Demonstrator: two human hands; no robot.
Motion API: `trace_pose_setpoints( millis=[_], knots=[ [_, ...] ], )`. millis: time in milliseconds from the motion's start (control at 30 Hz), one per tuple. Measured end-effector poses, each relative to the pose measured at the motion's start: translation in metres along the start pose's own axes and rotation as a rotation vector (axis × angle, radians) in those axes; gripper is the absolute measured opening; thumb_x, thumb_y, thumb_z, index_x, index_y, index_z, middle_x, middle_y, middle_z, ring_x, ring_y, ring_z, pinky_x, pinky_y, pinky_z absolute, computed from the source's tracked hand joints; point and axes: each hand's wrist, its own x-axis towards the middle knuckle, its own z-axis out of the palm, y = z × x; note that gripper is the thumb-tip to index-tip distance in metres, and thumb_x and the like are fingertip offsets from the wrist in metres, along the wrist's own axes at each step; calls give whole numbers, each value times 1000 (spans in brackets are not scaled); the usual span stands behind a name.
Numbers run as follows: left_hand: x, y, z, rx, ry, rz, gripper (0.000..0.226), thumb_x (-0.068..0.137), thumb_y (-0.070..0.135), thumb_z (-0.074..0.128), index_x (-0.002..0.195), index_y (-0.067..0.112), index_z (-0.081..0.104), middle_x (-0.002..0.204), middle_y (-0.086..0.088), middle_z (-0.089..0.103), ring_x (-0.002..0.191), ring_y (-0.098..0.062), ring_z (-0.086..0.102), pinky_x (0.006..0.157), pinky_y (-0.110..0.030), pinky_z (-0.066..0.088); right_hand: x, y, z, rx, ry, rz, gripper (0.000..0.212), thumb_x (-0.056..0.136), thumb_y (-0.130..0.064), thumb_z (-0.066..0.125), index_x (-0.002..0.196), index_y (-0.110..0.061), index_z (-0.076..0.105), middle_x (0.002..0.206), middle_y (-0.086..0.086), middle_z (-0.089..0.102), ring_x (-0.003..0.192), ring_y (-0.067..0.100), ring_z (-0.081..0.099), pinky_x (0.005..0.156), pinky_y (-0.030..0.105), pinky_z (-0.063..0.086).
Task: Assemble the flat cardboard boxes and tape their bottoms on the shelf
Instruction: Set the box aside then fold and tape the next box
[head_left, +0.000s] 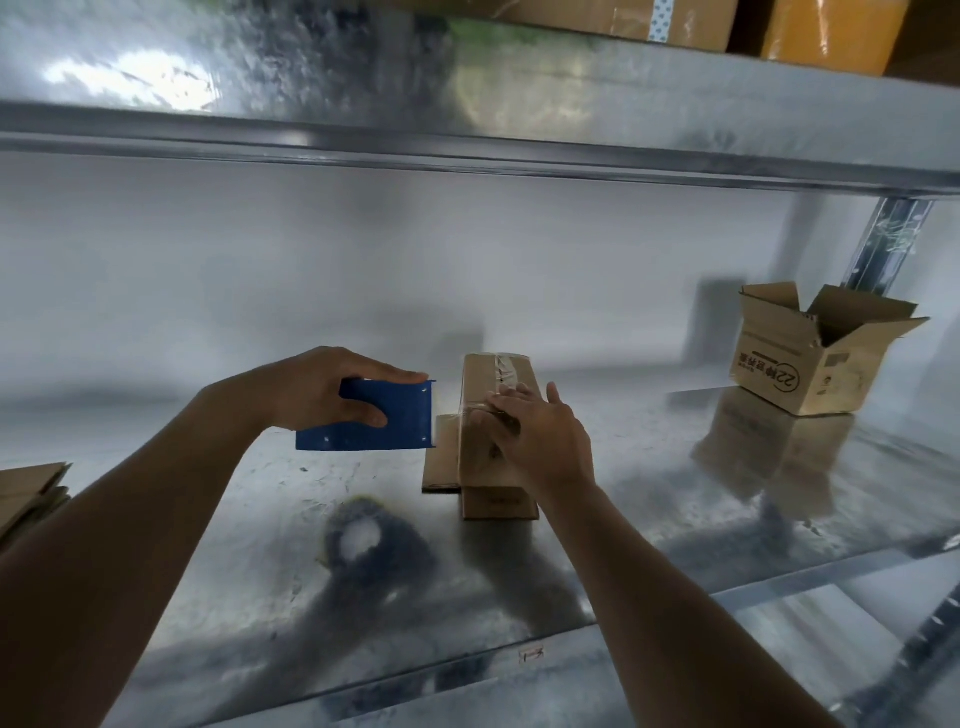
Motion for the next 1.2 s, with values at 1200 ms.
trace_pose_setpoints(
  millis=[1200],
  knots=[
    [29,8,80,616,378,-265,60,103,36,61,153,55,34,118,5,68,94,-17,66,79,-30,56,13,-26,53,-203,370,57,51,102,-60,51,120,-15,68,121,12,69,108,33,63,94,44,55]
  ],
)
